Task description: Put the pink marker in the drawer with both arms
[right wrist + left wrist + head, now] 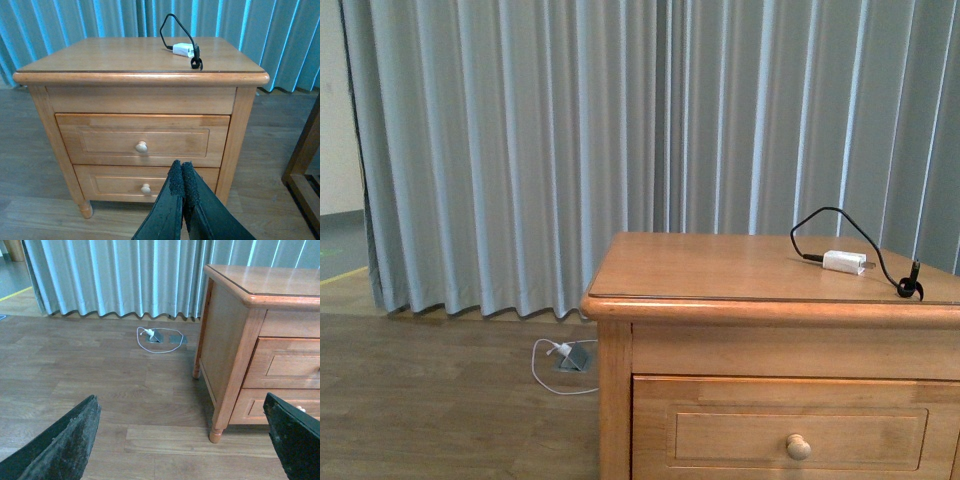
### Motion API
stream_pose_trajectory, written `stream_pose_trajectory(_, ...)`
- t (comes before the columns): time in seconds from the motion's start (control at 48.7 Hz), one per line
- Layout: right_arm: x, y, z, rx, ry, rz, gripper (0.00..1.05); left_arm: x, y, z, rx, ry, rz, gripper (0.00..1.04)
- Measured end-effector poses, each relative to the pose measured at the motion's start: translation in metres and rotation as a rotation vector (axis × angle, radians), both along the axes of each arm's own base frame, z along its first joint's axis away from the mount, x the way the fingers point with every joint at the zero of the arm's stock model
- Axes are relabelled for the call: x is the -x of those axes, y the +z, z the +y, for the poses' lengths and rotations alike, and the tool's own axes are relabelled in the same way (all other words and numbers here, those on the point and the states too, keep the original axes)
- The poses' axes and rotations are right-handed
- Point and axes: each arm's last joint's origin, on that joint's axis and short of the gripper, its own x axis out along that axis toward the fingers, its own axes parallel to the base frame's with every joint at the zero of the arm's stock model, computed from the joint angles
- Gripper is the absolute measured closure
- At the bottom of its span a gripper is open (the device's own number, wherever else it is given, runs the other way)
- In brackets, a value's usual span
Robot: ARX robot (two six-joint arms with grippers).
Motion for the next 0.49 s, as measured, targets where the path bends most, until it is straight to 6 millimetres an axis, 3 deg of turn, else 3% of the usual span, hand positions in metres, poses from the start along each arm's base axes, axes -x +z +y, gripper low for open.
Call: stream_pose_trajectory(0.493,0.012,-0.016,-0.005,0.0,-0.03,-0.009,1.03,0.0,0.0,0.0,0.0,0.0,0.0,0.06)
